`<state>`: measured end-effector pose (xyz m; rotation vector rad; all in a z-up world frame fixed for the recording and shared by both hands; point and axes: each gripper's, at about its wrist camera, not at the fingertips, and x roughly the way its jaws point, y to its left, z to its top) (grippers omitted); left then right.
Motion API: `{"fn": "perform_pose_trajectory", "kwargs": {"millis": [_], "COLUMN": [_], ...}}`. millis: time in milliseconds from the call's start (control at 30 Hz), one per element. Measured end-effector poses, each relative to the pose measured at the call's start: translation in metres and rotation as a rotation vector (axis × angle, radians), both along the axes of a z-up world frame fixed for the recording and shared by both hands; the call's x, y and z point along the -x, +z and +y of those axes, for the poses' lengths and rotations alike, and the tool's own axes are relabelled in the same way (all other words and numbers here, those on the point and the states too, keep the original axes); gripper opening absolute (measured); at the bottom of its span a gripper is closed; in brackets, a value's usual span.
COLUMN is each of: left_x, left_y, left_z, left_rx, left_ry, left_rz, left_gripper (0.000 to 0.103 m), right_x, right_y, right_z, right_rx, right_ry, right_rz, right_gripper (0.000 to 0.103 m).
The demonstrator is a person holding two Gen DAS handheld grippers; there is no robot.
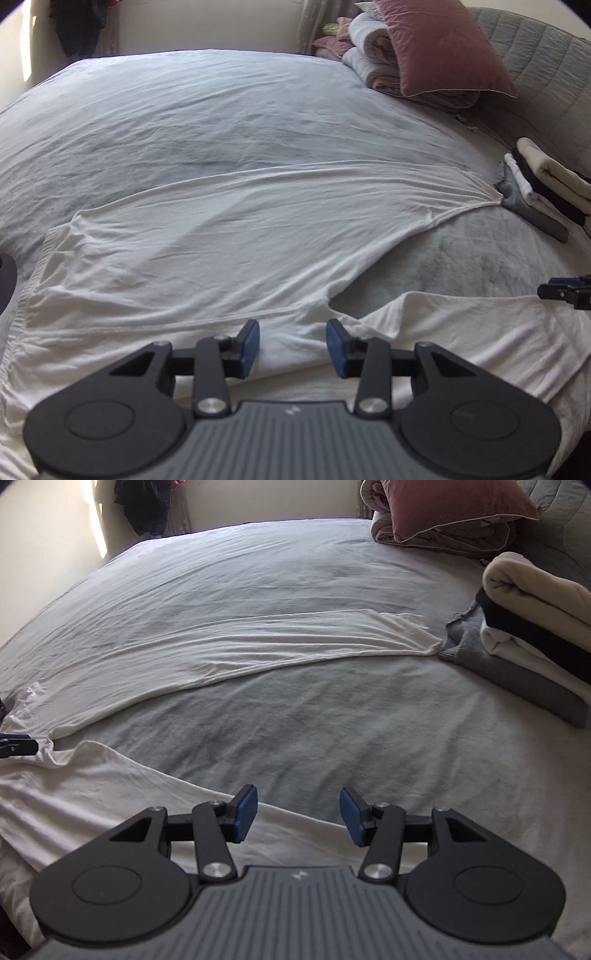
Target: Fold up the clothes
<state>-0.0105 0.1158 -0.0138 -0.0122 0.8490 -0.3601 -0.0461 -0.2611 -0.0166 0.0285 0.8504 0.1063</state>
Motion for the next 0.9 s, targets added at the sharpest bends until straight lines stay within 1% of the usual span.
{"fn": "perform_pose_trajectory", "kwargs": {"millis": [100, 267, 367, 433, 533, 600, 700, 800, 900], "left_x": [0.014, 0.034, 0.049, 0.059, 0.072, 0.080, 0.091, 0.105, 0.116], "left_y": [0.000, -0.004, -0.006, -0.009, -0.012, -0.016, -0.021, -0.026, -0.030], "left_z": [-0.010, -0.032, -0.053, -0.069, -0.094, -0.111, -0.137, -0.162, -0.188], "left_rx": [0.009, 0.033, 0.045, 0.059, 0.077, 0.081, 0.047, -0.014, -0.065], "left_ry": [-0.107, -0.262, -0.384, -0.469, -0.586, -0.652, -0.718, -0.756, -0.775], "left_rz": [-0.031, -0.046, -0.059, -0.060, -0.056, -0.050, -0.063, -0.132, -0.213], "left_gripper": [0.041, 0.042, 0.042, 0.042, 0.044, 0.048, 0.051, 0.051, 0.051], "right_x": [0.012, 0.033, 0.047, 0.056, 0.067, 0.071, 0.075, 0.078, 0.081], "right_y": [-0.001, -0.004, -0.007, -0.010, -0.012, -0.012, -0.011, -0.010, -0.010], "right_z": [-0.027, -0.078, -0.101, -0.114, -0.133, -0.141, -0.145, -0.147, -0.154], "right_rx": [-0.003, -0.034, -0.052, -0.085, -0.174, -0.227, -0.265, -0.289, -0.347], "right_ry": [-0.054, -0.169, -0.222, -0.249, -0.276, -0.286, -0.277, -0.260, -0.245], "right_rz": [-0.006, -0.003, 0.005, 0.016, 0.021, 0.017, 0.020, 0.031, 0.062], "right_gripper": [0.054, 0.054, 0.054, 0.054, 0.054, 0.054, 0.054, 0.054, 0.054]}}
